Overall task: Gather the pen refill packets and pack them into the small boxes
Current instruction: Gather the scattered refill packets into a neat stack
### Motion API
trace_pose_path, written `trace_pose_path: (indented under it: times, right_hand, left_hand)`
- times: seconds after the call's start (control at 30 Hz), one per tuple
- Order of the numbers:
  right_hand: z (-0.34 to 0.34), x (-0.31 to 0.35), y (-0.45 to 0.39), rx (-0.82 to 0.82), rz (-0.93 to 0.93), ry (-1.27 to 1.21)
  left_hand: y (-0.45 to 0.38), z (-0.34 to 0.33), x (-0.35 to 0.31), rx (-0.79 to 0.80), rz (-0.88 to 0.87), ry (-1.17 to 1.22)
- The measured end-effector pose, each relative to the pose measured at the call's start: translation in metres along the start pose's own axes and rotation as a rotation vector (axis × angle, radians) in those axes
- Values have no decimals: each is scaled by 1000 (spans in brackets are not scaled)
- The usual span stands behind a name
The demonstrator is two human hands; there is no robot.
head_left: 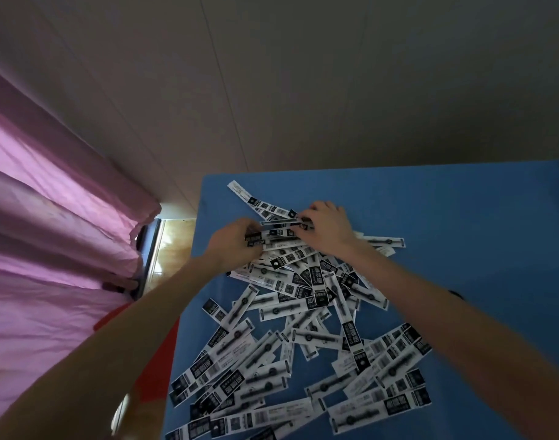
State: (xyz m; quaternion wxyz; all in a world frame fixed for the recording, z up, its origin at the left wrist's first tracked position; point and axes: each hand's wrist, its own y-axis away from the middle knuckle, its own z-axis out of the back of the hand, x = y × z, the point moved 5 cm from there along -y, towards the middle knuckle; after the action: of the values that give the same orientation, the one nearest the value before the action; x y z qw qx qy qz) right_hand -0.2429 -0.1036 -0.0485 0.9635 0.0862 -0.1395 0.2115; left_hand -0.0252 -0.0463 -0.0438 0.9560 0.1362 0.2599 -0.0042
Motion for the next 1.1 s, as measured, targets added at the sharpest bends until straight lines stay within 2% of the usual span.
trace_pose_path:
  times: [0.13, 0.23, 0.43, 0.5, 0.57, 0.7, 0.8, 0.9, 1.0, 1.1]
  right_hand:
    - [13, -19, 12, -73, -10, -103]
    - [14, -45, 23, -116, -106, -150]
    - [3, -91, 83, -301, -627, -281]
    - [-7, -90, 100, -314, -702, -297]
    - [-16, -79, 104, -309, -685, -335]
    - [-24, -48, 88, -289, -528, -395]
    - [-20, -24, 73, -262, -440, -555]
    - [-12, -18, 74, -363, -368, -703]
    - [-8, -39, 80, -483, -424, -696]
    - [-12, -56, 76, -435, -547, -584]
  left_hand:
    - [-14, 19, 15, -111, 45, -2]
    - [-36, 27, 20, -99, 46, -80]
    - [-66, 22, 13, 57, 13, -297]
    - [-69, 13, 11, 103, 41, -309]
    - [-66, 7, 7, 83, 67, -308]
    - [-53, -1, -5, -57, 61, -331]
    - [-45, -2, -9, -105, 16, -346]
    - [-40, 4, 0, -163, 4, -291]
    - [-39, 5, 17, -131, 91, -225]
    - [-36, -6, 26, -49, 180, -188]
